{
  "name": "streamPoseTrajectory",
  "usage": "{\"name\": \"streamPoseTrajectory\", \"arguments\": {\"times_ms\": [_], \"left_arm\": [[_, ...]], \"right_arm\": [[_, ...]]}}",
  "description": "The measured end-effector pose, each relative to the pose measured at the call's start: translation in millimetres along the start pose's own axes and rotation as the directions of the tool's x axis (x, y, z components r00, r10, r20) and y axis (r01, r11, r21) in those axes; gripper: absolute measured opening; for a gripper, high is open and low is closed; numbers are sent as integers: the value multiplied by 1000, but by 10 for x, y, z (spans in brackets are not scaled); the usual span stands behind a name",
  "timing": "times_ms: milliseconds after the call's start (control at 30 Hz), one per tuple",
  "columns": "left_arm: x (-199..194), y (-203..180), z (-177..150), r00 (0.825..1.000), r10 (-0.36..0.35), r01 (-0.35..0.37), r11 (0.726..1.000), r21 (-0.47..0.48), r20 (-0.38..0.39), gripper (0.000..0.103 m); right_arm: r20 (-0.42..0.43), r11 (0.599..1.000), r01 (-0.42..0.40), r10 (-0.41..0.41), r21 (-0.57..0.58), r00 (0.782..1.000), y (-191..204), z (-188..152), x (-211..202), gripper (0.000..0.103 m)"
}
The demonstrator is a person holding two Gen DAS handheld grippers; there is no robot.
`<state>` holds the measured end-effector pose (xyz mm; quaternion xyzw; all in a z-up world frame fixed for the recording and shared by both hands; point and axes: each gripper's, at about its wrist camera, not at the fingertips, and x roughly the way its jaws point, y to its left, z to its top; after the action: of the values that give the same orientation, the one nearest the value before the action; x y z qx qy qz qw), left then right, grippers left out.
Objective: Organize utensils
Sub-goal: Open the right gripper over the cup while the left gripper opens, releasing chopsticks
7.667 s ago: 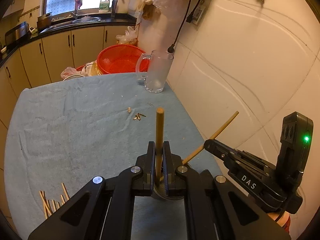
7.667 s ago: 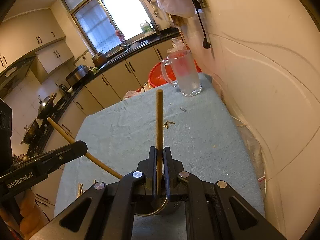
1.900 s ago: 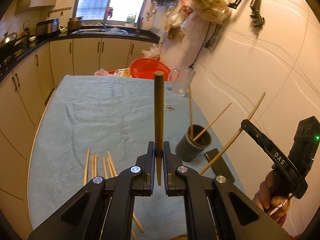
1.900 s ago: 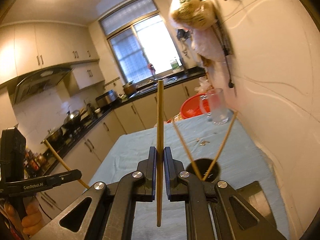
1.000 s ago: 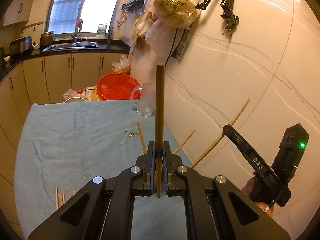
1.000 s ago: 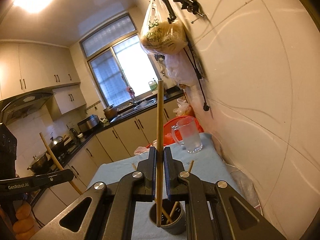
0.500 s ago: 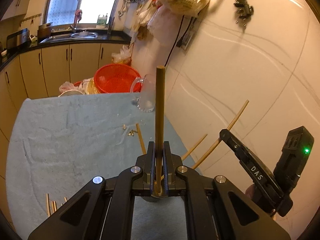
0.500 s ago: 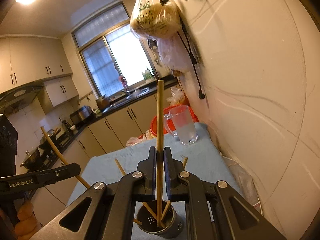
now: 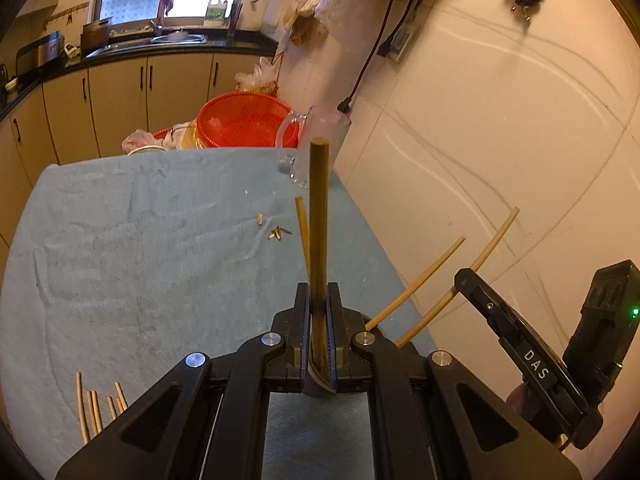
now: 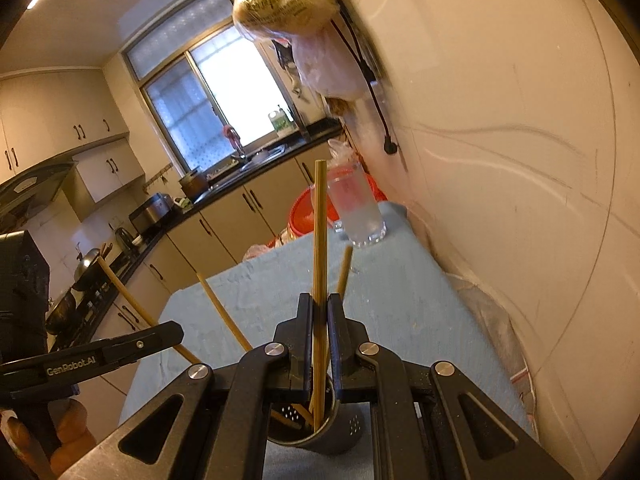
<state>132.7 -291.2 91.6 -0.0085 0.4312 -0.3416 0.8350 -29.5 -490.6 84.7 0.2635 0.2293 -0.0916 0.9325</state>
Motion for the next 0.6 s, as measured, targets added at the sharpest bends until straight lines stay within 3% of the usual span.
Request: {"name": "streamPoseTrajectory", "arguments": {"times_ms": [400,467,600], "left_arm": [[71,46,-11,1000,2,-2,1000,-12,-7,6],[30,60,-15,1000,-2,2,1000,-19,2,7],[-69,66,5,1000,-7,8,1000,-22,16,8]], "right_arm": [[-38,1000,-2,2,0,999,29,-62,102,10],[-35,1000,-5,5,4,999,40,-56,67,18],[-10,1000,-6,6,4,1000,60,-5,-28,22]]}}
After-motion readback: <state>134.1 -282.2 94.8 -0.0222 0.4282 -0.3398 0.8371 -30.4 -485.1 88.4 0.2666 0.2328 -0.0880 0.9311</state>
